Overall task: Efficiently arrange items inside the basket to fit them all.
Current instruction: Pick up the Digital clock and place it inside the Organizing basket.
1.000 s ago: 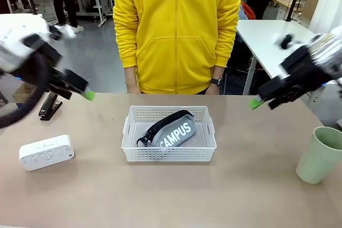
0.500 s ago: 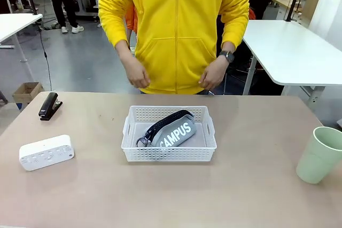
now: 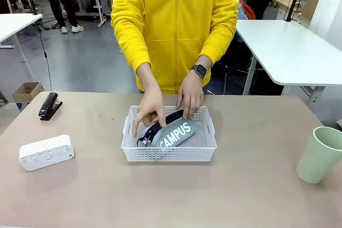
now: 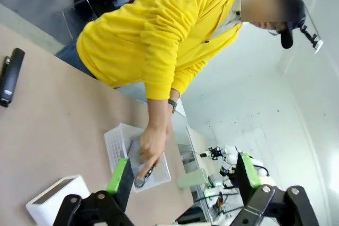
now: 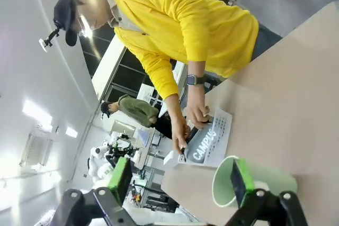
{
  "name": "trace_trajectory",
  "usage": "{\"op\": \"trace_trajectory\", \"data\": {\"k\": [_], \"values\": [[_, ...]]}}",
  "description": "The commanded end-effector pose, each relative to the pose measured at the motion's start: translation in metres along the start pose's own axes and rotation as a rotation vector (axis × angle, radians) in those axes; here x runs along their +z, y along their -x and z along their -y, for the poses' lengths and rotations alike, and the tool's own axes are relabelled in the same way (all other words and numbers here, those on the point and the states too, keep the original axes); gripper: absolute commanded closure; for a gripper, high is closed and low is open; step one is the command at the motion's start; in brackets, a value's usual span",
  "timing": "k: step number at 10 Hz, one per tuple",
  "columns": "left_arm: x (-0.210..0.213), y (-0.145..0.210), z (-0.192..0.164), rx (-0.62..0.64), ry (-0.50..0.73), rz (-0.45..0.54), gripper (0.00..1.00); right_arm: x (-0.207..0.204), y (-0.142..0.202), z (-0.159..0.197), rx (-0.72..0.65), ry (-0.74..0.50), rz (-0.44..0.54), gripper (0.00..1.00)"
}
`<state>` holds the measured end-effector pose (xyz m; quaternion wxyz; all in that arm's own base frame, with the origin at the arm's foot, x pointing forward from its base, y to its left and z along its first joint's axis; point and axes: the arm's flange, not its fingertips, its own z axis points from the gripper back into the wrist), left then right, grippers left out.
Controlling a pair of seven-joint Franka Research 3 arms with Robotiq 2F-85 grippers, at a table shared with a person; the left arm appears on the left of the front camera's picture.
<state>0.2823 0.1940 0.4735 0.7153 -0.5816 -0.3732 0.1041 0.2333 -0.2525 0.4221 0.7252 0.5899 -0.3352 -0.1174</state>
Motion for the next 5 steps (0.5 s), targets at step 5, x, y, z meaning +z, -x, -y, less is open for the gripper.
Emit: {"op": "trace_trajectory", "data": {"k": [5], "values": [[0.0144, 0.002, 0.0052, -0.008, 0.007, -0.008, 0.0, 0.0026, 0.0016, -0.0166, -0.002, -0.026, -0.015, 0.0]]}}
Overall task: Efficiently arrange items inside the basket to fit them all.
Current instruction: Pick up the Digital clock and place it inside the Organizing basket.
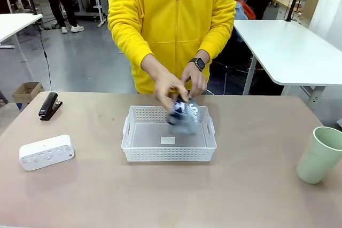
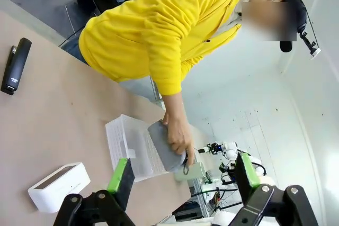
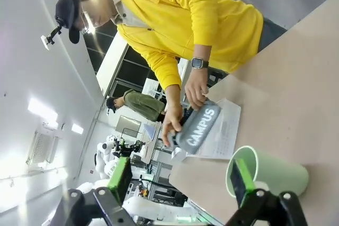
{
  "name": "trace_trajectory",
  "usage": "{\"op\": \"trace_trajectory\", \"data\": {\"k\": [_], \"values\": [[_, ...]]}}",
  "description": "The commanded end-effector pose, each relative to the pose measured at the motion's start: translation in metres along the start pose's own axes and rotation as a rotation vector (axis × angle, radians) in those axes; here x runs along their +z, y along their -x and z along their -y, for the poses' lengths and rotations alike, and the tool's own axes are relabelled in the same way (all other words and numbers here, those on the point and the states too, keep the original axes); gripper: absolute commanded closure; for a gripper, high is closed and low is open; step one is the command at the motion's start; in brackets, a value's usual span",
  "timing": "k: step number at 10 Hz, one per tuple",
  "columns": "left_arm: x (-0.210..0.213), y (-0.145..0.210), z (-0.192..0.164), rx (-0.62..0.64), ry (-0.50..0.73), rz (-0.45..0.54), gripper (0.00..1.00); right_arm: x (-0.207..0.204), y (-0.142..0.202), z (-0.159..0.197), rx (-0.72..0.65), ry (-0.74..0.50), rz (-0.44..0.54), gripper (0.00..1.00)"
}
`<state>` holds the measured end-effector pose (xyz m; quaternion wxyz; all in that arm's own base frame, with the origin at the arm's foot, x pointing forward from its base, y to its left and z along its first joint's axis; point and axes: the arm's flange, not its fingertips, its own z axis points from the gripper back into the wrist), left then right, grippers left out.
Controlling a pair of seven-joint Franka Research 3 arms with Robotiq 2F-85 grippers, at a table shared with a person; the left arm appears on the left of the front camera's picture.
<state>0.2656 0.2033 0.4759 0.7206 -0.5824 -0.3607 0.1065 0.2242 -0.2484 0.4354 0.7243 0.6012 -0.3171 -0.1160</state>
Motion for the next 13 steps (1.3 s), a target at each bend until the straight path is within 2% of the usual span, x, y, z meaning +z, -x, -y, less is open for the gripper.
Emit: {"op": "trace_trajectory", "data": {"k": [1, 7, 9, 10, 11, 13], "values": [[-0.004, -0.003, 0.001, -0.026, 0.016, 0.011, 0.0, -0.001, -0.003, -0.001, 0.026, -0.012, 0.015, 0.0], [-0.004, -0.001, 0.001, -0.003, -0.008, -0.002, 0.0, -0.001, -0.003, -0.001, 0.026, -0.012, 0.015, 0.0], [-0.012, -0.003, 0.006, -0.041, -0.002, -0.105, 0.0, -0.001, -0.003, -0.001, 0.026, -0.012, 0.015, 0.0], [-0.022, -0.004, 0.008, -0.05, -0.052, -0.147, 0.0, -0.001, -0.003, -0.001, 0.026, -0.012, 0.015, 0.0], [-0.042, -0.002, 0.012, -0.089, -0.119, -0.241, 0.0, -0.001, -0.003, -0.001, 0.026, -0.012, 0.015, 0.0], [-0.088, 0.004, 0.025, -0.194, -0.327, -0.352, 0.0, -0.001, -0.003, -0.001, 0.026, -0.012, 0.015, 0.0]]}}
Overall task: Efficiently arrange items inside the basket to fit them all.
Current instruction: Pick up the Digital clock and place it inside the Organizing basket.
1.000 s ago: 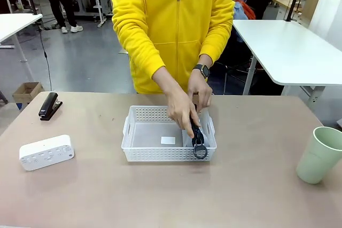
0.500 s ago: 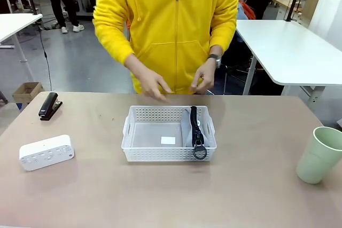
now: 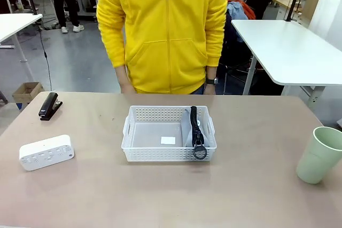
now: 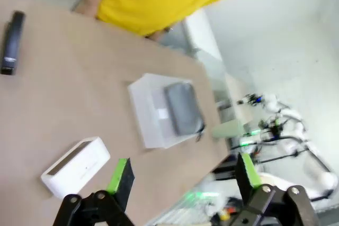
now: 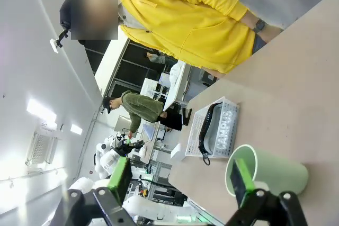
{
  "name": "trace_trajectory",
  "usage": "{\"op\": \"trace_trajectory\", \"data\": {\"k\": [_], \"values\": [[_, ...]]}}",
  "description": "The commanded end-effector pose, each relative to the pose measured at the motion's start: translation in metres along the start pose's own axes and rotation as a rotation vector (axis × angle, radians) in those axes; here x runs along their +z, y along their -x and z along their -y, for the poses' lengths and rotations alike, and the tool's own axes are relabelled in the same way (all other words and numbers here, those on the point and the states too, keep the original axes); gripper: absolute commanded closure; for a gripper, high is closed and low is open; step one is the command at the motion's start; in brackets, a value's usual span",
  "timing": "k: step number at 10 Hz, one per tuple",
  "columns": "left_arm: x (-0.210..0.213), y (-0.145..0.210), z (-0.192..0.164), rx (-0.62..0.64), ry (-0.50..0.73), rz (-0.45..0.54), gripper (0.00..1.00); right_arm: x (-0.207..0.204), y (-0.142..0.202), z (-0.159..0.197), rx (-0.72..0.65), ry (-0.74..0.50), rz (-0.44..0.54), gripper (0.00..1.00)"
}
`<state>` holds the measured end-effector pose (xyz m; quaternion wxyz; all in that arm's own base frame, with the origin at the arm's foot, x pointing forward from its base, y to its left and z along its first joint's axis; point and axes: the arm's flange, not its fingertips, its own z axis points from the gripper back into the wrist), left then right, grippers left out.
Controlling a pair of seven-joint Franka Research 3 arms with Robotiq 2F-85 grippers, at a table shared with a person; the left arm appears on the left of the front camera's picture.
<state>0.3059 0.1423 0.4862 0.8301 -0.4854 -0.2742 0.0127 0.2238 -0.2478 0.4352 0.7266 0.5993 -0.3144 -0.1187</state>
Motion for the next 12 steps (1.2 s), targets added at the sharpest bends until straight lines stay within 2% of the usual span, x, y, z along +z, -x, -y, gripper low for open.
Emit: {"op": "trace_trajectory", "data": {"k": [1, 3, 5, 6, 7, 9, 12], "values": [[-0.031, -0.007, 0.022, -0.095, -0.226, -0.099, 0.0, -0.001, -0.004, -0.001, 0.031, -0.02, 0.017, 0.0], [-0.067, -0.003, 0.044, -0.164, -0.487, -0.154, 0.0, -0.001, -0.004, -0.001, 0.031, -0.02, 0.017, 0.0], [-0.108, 0.01, 0.049, -0.25, -0.701, -0.304, 0.0, -0.001, -0.004, -0.001, 0.031, -0.02, 0.017, 0.0], [-0.128, 0.018, 0.046, -0.275, -0.829, -0.329, 0.0, -0.001, -0.004, -0.001, 0.031, -0.02, 0.017, 0.0], [-0.148, 0.028, 0.04, -0.286, -0.896, -0.403, 0.0, -0.001, -0.004, -0.001, 0.031, -0.02, 0.017, 0.0], [-0.17, 0.041, 0.031, -0.288, -0.961, -0.49, 0.0, -0.001, -0.004, -0.001, 0.031, -0.02, 0.017, 0.0], [-0.173, 0.043, 0.026, -0.194, -0.968, -0.535, 0.0, -0.001, -0.004, -0.001, 0.031, -0.02, 0.017, 0.0]]}}
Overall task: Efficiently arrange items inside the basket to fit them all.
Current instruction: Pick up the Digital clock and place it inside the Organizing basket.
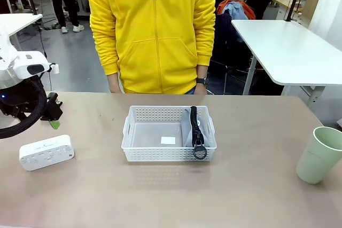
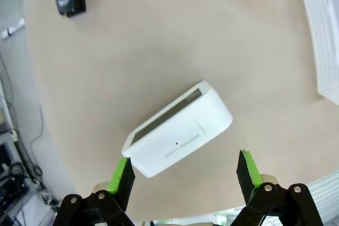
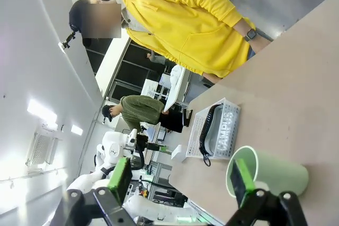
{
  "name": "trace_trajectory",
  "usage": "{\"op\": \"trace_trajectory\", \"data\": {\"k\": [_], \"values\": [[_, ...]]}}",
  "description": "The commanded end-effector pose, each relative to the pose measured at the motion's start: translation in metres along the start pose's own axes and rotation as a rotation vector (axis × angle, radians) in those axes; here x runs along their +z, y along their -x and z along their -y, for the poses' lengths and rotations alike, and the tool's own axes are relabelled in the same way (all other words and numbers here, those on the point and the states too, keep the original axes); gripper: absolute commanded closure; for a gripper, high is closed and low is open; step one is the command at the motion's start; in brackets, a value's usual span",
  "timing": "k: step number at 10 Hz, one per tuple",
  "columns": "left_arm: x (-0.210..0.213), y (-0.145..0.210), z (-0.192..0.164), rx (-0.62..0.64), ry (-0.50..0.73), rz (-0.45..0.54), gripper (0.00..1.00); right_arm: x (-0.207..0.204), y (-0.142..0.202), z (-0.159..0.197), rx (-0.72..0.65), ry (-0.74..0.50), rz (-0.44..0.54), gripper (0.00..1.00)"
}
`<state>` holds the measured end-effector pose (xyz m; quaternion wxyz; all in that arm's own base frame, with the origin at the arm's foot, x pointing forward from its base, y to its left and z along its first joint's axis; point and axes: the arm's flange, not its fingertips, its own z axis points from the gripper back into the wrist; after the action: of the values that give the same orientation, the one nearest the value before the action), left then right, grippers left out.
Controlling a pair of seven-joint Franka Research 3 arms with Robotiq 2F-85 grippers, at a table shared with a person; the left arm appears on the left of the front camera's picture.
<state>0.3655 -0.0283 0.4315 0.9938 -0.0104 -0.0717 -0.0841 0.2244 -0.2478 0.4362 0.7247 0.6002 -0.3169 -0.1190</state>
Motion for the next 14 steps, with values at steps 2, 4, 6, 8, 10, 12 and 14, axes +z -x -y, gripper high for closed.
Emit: {"op": "trace_trajectory", "data": {"k": [2, 4, 6, 8, 10, 12, 14], "values": [[0.0, 0.0, 0.0, 0.0, 0.0, 0.0, 0.0, 0.0, -0.003, 0.0, 0.03, -0.016, 0.012, 0.0], [0.0, 0.0, 0.0, 0.0, 0.0, 0.0, 0.0, 0.0, -0.003, 0.0, 0.03, -0.016, 0.012, 0.0], [0.0, 0.0, 0.0, 0.0, 0.0, 0.0, 0.0, 0.0, -0.003, 0.0, 0.03, -0.016, 0.012, 0.0], [-0.013, 0.008, 0.005, -0.171, -0.006, -0.045, 0.0, 0.0, -0.003, 0.0, 0.03, -0.016, 0.012, 0.0], [-0.018, 0.028, -0.003, -0.669, 0.049, 0.037, 0.0, 0.0, -0.003, 0.0, 0.03, -0.016, 0.012, 0.0], [-0.031, 0.04, -0.011, -1.172, -0.008, 0.005, 0.0, 0.0, -0.003, 0.0, 0.03, -0.016, 0.012, 0.0], [-0.041, 0.041, -0.002, -1.379, -0.099, 0.019, 0.0, 0.0, -0.003, 0.0, 0.03, -0.016, 0.012, 0.0]]}}
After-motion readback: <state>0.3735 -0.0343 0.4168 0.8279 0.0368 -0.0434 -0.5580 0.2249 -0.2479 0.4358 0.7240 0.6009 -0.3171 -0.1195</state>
